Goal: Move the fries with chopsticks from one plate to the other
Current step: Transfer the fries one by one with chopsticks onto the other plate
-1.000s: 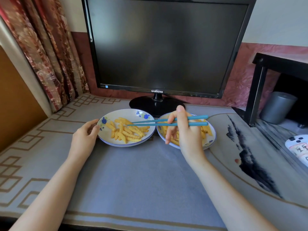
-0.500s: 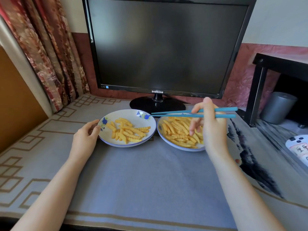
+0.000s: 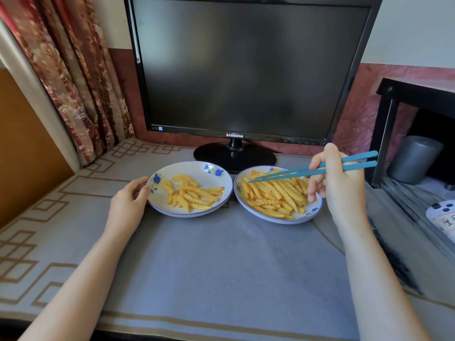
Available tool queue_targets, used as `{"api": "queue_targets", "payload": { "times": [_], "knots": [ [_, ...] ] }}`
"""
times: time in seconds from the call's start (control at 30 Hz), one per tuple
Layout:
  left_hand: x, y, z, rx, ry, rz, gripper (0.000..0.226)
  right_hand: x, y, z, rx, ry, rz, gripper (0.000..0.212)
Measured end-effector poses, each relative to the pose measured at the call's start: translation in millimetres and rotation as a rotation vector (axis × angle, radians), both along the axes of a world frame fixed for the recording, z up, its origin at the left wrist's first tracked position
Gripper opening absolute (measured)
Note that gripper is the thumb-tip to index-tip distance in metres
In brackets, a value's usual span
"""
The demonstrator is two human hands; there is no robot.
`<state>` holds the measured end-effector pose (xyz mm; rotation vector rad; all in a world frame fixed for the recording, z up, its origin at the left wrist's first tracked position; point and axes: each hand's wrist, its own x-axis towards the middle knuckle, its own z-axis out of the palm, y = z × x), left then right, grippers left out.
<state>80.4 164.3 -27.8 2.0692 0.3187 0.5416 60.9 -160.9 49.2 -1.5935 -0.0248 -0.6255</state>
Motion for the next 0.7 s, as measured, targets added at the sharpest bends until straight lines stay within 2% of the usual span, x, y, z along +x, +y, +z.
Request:
{"api": "queue_targets", "payload": {
  "times": [0.23, 0.7],
  "knots": [
    [-0.4, 0.0, -0.3, 0.004, 0.005, 0.003, 0.032, 5.6, 5.7, -6.0, -0.051, 0.046, 0.055, 0.043],
    [1.2, 1.6, -1.0, 0.002, 0.007, 0.0, 0.032, -1.7, 10.3, -1.8, 0.103, -0.046, -0.072, 0.046]
  ]
}}
